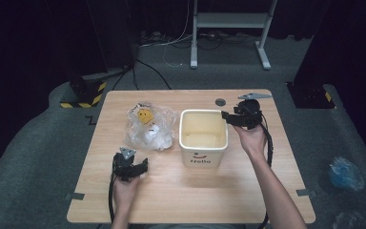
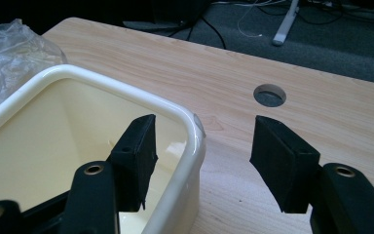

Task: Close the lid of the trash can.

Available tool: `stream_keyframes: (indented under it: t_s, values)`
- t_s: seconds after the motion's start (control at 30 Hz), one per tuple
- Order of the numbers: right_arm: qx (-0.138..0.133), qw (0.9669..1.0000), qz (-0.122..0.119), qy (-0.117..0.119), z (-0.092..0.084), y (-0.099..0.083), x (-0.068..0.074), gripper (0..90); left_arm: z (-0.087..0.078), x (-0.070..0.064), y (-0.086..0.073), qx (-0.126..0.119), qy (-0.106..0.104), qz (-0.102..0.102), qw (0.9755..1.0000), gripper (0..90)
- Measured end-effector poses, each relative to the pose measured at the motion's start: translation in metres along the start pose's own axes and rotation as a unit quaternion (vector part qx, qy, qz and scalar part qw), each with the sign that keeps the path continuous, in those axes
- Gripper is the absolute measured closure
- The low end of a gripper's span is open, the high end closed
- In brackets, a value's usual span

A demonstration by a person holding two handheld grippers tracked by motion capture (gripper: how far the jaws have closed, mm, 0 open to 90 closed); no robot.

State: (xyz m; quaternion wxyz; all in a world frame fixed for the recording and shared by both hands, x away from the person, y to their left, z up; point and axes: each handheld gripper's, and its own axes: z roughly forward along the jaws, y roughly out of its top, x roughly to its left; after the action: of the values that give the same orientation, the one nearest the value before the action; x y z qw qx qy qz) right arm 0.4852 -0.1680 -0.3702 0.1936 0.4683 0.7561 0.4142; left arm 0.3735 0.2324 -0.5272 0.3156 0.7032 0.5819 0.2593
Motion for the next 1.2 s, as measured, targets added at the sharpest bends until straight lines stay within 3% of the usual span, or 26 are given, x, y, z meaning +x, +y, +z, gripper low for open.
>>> stream_keyframes:
  t_s: [0.73, 1.2]
  values:
    - [-0.014, 0.9999, 0.006, 0.007, -0.019, -0.011, -0.011, 42.8, 0.000, 0.000, 0.000, 0.000, 0.000, 0.000, 1.0000, 27.5]
    - [-0.041, 0.9991, 0.010, -0.004, -0.043, -0.016, -0.022, 42.9, 0.000, 0.000, 0.000, 0.000, -0.001, 0.000, 1.0000, 27.0]
